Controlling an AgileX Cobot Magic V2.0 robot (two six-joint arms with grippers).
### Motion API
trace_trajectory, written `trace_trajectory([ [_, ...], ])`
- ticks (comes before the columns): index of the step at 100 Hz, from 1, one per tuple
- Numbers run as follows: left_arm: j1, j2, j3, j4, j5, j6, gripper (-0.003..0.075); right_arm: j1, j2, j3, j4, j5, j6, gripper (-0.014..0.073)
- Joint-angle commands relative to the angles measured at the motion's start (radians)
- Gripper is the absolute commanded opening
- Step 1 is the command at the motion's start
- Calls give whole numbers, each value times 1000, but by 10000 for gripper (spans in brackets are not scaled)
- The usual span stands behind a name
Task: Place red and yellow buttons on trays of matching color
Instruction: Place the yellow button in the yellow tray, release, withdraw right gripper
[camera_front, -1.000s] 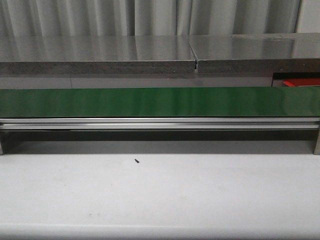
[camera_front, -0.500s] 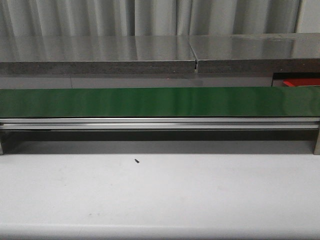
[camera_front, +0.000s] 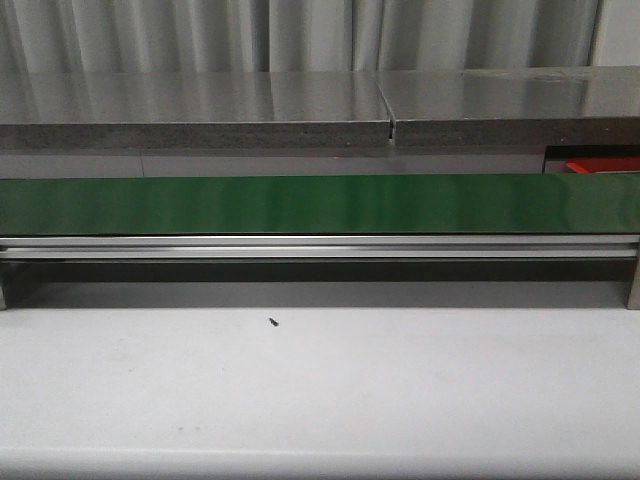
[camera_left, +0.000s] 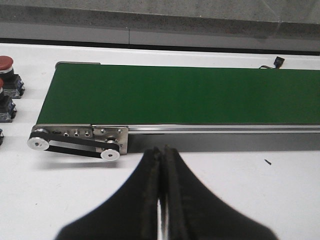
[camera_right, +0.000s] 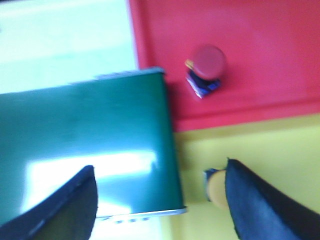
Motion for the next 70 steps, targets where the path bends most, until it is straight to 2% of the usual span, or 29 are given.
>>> trace_trajectory([
  [1,-7,5,-26,-19,-74,-6,-19,47,-116,2,17,-32,-29,536],
  [30,-7,5,-26,-19,-74,-6,-19,171,-427,277,14,-123,-52,534],
  [70,-7,5,-26,-19,-74,-6,-19,182,-918,698,12,-116,-63,526],
])
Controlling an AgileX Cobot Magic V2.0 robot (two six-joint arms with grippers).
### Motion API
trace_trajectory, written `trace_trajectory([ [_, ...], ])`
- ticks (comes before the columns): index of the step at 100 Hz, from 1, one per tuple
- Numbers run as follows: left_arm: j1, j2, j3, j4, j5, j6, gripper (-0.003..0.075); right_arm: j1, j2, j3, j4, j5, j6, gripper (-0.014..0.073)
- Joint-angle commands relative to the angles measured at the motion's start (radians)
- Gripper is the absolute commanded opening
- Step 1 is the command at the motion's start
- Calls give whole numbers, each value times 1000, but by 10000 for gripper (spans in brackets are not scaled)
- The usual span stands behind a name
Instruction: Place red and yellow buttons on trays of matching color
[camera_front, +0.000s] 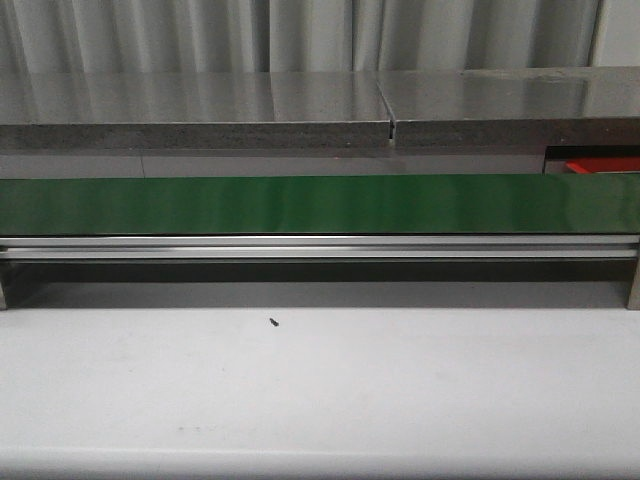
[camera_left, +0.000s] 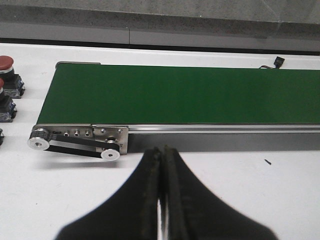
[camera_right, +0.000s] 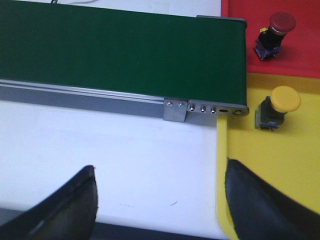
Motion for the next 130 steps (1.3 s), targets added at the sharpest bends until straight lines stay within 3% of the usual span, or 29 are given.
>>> trace_trajectory([
  [1,-7,5,-26,-19,-74,-6,-19,0,-105,43,8,-54,-12,524],
  [13,-7,5,-26,-19,-74,-6,-19,0,-224,110,8,-47,-12,398],
  [27,-7,5,-26,-19,-74,-6,-19,0,-312,142,8,-32,-12,99],
  [38,-7,5,-26,-19,-74,-6,-19,0,-330,142,8,-24,-12,-69],
  [117,-7,5,-26,-19,-64,-6,-17,0,-330,142,8,-2,-12,-67],
  [130,-7,5,-26,-19,-50,-6,74,0,-330,142,8,-2,-12,-67],
])
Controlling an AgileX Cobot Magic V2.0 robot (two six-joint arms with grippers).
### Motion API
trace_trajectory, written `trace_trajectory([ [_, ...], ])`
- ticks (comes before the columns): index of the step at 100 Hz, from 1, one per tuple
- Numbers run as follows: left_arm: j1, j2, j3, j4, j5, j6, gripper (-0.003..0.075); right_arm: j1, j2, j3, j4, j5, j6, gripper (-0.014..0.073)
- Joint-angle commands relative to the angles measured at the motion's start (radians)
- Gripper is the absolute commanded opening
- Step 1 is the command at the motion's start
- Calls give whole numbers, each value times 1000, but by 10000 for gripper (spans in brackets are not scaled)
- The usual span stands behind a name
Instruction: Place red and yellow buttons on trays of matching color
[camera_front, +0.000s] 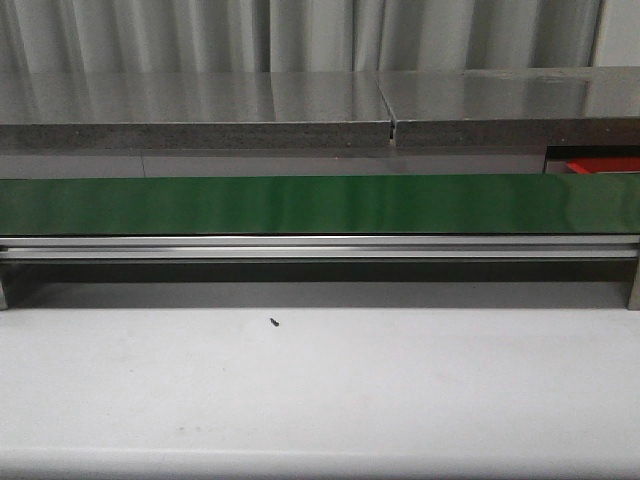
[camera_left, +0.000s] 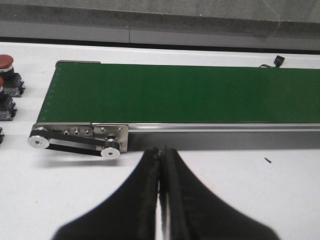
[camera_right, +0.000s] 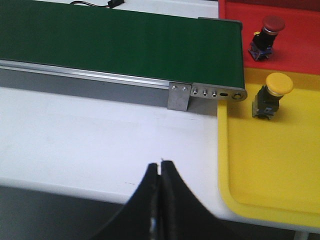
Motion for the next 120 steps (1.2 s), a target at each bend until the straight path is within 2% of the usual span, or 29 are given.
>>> trace_trajectory([
  [1,-7,5,-26,-19,-53,-6,83,0,8,-24,8,-55,-9,-67],
  [8,-7,5,-26,-17,-53,-6,199,0,8,-24,8,-55,-9,-67],
  [25,-7,5,-26,-17,-62,-6,592,0,8,-24,8,-55,-9,-67],
  [32,-7,5,-26,-19,-62,-6,671,0,8,-24,8,-55,-9,-67],
  [53,-7,65,-56,-9,-54,-28,660,0,8,-24,8,-55,-9,-67],
  [77,8,314,-267,219,-39,-234,660,0,8,-24,8,-55,-9,-67],
  [102,162,642,-532,250,68,-269,660,0,8,-24,8,-55,-9,-67],
  [120,290,811,-628,231,81,-269,660,0,8,-24,8,-54,-9,-67],
])
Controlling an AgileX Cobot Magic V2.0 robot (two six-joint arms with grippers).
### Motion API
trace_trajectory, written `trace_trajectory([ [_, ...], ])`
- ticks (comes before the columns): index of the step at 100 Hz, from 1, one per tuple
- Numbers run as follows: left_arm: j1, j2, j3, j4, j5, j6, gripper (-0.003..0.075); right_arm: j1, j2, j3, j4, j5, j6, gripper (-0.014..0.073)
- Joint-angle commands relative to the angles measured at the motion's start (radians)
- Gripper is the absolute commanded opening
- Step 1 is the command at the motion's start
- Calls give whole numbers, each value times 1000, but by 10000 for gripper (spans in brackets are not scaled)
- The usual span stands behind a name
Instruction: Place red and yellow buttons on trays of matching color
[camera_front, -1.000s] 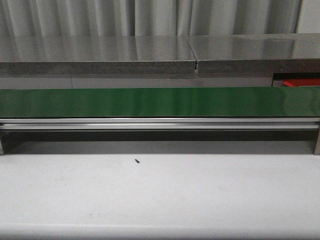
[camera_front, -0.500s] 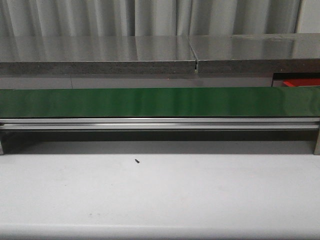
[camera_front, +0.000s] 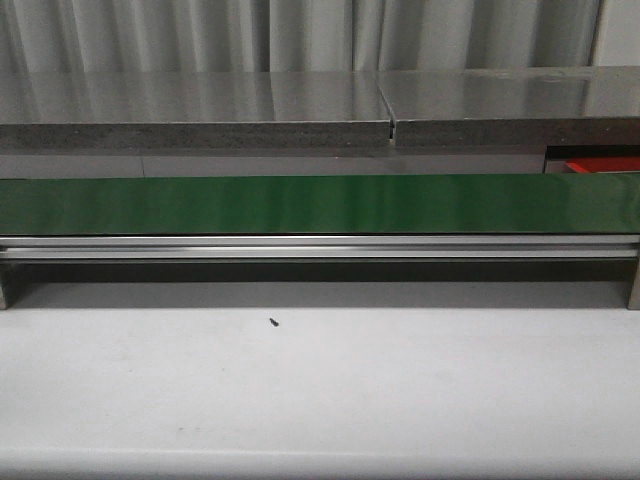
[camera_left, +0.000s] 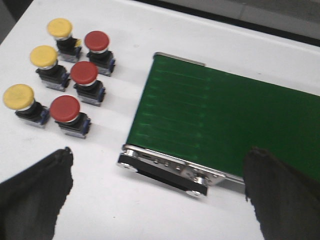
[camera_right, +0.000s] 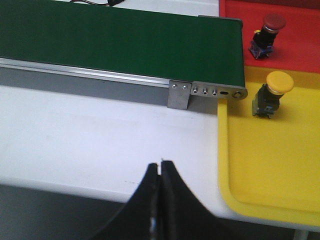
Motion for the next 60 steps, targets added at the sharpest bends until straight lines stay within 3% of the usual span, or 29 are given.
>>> trace_trajectory([
  [1,54,52,-72,-18,-40,-11,660,0,8,-24,8,-60,-8,-67],
  [60,249,449,-214,-67,-41,-11,660,0,8,-24,8,-60,-8,-67],
])
